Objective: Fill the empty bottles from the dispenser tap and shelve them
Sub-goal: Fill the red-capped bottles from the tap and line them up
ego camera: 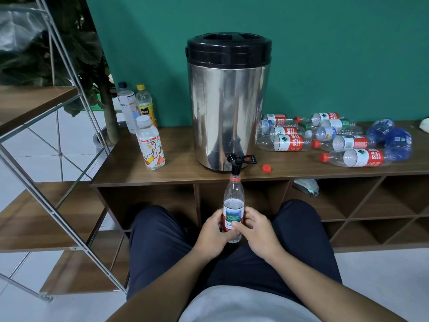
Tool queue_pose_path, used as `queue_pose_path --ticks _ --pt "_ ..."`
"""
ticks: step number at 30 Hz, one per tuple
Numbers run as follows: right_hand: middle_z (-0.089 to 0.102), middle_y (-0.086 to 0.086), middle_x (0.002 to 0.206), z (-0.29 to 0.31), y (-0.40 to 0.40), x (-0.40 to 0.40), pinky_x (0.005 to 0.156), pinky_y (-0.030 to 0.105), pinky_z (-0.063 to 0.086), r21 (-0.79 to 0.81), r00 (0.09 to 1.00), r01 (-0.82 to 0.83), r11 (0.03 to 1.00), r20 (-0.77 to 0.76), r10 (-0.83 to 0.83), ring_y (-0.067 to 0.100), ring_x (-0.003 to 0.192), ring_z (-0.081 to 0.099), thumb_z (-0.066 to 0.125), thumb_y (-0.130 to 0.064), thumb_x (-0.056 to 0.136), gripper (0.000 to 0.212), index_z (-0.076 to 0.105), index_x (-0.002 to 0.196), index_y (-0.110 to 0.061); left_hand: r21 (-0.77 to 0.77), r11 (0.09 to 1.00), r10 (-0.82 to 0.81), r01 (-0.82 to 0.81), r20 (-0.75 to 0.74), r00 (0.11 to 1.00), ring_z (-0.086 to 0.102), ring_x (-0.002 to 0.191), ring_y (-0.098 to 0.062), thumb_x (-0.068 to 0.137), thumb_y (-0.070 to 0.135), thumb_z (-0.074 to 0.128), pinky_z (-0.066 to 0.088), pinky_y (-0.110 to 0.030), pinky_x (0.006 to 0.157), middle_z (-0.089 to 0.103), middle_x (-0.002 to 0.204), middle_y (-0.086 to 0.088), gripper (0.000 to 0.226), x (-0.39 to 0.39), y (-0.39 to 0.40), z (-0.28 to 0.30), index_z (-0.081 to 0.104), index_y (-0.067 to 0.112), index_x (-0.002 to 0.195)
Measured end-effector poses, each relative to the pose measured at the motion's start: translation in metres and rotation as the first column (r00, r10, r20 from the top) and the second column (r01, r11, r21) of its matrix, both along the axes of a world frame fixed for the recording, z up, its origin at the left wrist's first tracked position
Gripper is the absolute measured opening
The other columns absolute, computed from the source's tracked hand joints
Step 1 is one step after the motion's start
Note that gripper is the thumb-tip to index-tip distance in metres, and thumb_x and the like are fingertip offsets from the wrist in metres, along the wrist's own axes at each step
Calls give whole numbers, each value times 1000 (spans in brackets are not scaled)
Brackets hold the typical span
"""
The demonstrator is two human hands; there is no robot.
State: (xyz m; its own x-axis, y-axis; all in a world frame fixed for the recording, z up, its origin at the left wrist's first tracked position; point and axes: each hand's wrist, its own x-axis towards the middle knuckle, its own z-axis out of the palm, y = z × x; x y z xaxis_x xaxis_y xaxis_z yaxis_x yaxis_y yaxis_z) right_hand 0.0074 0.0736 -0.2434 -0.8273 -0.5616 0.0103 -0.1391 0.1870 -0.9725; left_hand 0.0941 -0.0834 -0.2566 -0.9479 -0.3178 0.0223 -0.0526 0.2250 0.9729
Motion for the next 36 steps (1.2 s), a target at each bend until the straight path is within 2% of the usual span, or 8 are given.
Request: queue_pose_path --ticks 8,14,20,32,36 --pt "82 -11 120 3 0 2 100 43 65 -8 1000 7 1000 -10 -7 10 114 78 86 -12 95 45 72 132 -32 -3 1000 -4 4 1 1000 73 125 -8 89 15 95 61 -35 110 78 132 13 64 -1 0 -1 67 32 144" --pt "83 -6 118 2 0 2 99 49 65 -37 1000 18 999 -8 -18 16 111 80 88 -10 92 43 75 128 -31 -16 1000 2 -2 -4 1000 74 123 -12 85 19 95 61 -44 111 78 131 10 64 -2 -1 -3 68 33 141" --pt "83 -7 118 2 0 1 99 50 64 -35 1000 19 999 -11 -20 15 111 79 90 -13 91 43 75 128 -31 -12 1000 -7 7 -5 1000 74 123 -11 85 16 96 61 -40 110 78 130 11 65 -2 -1 -4 68 33 142" --pt "83 -7 117 3 0 1 98 49 65 -25 1000 18 1000 -24 -18 15 110 80 91 -15 90 44 76 127 -31 -18 1000 4 -4 9 1000 74 123 -12 85 20 95 60 -45 110 78 130 10 64 -2 -1 -4 68 34 140" --pt "82 -9 118 2 0 1 99 48 65 -17 999 18 1000 -28 -19 13 111 79 91 -18 90 44 75 129 -32 -9 1000 -2 2 13 1000 74 123 -10 88 20 95 61 -42 110 78 130 11 62 -2 0 -5 67 33 142"
